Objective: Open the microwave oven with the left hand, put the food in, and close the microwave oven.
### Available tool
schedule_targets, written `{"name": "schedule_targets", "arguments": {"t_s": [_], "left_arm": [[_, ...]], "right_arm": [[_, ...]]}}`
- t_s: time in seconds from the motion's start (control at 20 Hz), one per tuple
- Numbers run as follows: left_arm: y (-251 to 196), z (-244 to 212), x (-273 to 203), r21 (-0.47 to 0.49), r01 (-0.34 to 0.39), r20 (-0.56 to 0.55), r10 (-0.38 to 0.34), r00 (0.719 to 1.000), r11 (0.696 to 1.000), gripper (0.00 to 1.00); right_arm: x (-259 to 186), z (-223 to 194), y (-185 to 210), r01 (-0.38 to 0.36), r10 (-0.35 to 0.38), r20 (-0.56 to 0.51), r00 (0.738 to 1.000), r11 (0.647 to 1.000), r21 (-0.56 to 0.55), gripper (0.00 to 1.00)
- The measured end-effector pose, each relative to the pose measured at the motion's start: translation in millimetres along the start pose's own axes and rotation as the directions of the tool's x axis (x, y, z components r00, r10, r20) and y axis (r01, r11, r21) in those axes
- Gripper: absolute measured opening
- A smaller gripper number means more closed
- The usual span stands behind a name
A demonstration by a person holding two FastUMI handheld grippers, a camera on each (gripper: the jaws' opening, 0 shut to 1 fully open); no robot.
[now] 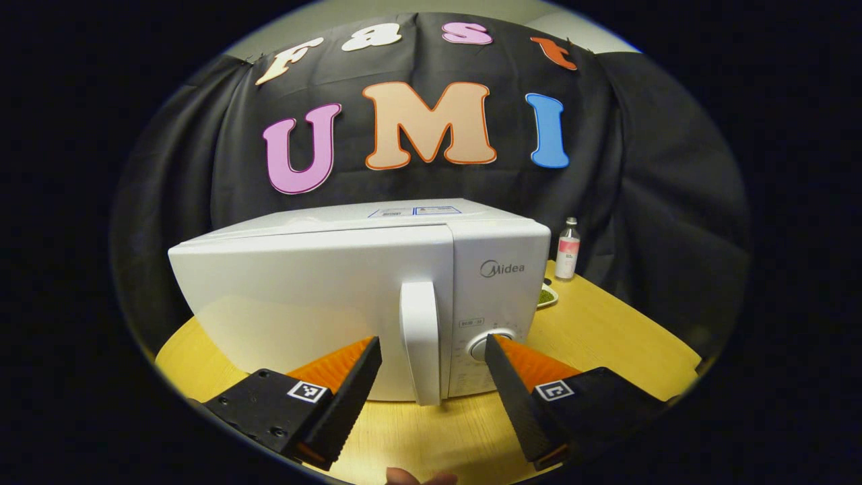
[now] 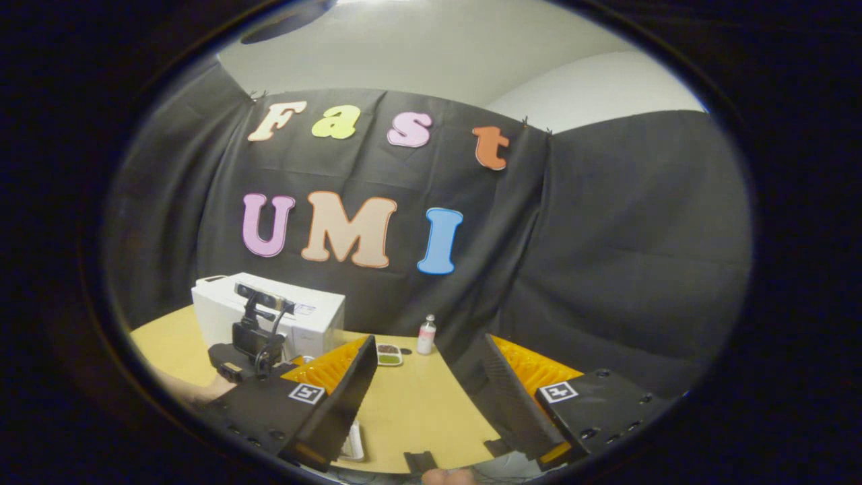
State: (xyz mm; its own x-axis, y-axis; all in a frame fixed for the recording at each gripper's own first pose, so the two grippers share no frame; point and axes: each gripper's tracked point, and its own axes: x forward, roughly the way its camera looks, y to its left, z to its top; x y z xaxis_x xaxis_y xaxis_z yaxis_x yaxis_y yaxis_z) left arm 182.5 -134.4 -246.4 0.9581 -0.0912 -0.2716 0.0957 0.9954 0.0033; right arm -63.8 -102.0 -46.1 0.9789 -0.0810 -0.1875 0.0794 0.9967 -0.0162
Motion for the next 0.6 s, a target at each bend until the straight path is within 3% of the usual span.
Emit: {"name": "schedule_targets", "arguments": {"t_s": [0.15, 0.2, 0.3, 0.4, 0.5, 0.6], "left_arm": [[10.0, -7.7, 8.6, 0.021, -0.049, -0.022, 0.049, 0.999, 0.999, 0.93], [15.2, -12.9, 10.7, 0.029, -0.065, -0.043, 0.066, 0.997, 0.997, 0.74], [16.5, -21.2, 14.8, 0.000, -0.050, -0.070, 0.050, 0.996, 0.999, 0.55], [4.9, -42.4, 19.5, -0.046, 0.003, -0.141, -0.010, 0.990, 0.999, 0.42], [2.1, -67.4, 23.1, -0.027, 0.018, -0.241, -0.024, 0.970, 0.999, 0.29], [1.4, -57.7, 22.7, -0.005, 0.039, -0.200, -0.040, 0.979, 0.999, 0.24]], "right_arm": [[3.6, -3.0, -2.4, 0.002, -0.002, -0.014, 1.000, 1.000, -0.003, 0.97], [4.4, -1.8, -2.3, 0.001, -0.001, -0.010, 1.000, 1.000, 0.000, 0.99], [4.5, -1.0, 0.1, -0.002, 0.002, -0.010, 1.000, 1.000, 0.017, 0.97], [4.8, -1.9, 3.7, -0.007, 0.008, -0.010, 1.000, 1.000, 0.018, 0.97], [4.5, -1.5, 5.2, -0.011, 0.012, -0.008, 1.000, 1.000, 0.004, 0.97], [3.5, 2.0, 5.2, -0.013, 0.013, 0.000, 1.000, 1.000, 0.000, 0.97]]}}
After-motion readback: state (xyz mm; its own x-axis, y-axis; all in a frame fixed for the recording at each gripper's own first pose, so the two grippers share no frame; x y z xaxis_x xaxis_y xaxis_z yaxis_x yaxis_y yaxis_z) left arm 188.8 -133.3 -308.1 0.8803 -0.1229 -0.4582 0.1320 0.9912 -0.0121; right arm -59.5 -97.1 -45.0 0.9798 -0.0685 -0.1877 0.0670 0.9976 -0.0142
